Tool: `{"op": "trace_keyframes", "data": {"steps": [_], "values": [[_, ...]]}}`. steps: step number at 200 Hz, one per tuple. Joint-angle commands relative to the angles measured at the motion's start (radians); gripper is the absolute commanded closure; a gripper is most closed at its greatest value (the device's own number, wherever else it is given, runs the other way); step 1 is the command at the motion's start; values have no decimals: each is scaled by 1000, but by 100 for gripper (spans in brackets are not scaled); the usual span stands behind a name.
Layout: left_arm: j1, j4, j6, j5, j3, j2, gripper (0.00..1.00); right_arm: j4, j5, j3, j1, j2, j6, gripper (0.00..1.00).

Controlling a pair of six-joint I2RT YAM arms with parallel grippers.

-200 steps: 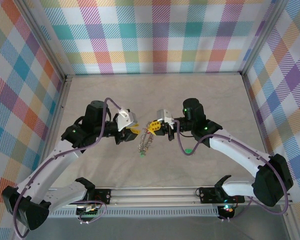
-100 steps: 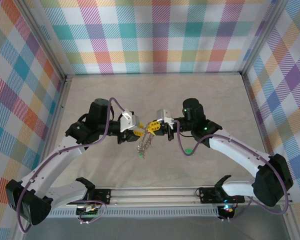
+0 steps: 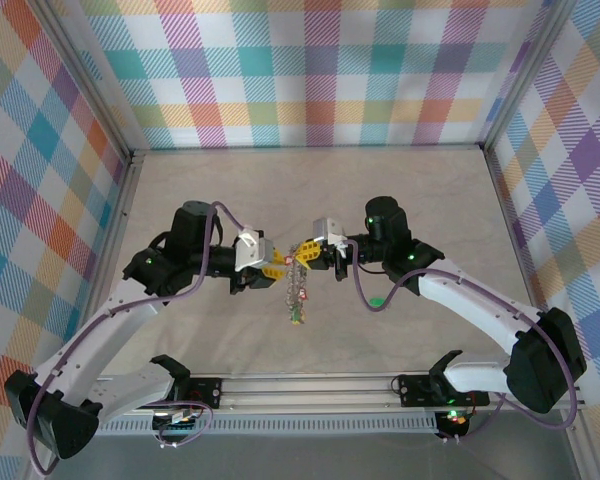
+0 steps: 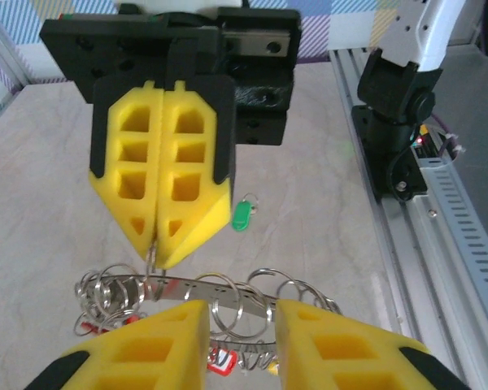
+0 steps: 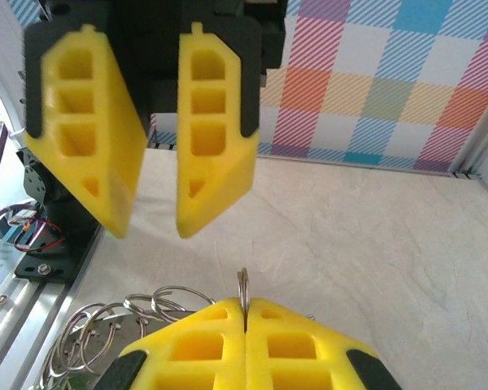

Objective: Put the keys on the keyring

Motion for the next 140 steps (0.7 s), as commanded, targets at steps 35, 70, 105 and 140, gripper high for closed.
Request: {"op": "trace_keyframes", "data": {"steps": [35,70,105,140], "values": [[6,-40,-31,-86,5,-39,69,70,-53,44,8,2,13,100],[13,47,-75,-125,2,-29,69,76,-97,51,7,5,12,100],[11,118,-100,-49,3,15,72,107,-109,48,8,8,28,100],[2,143,-101,-48,-13,15,73,155,-115,36,8,7,63,100]]}}
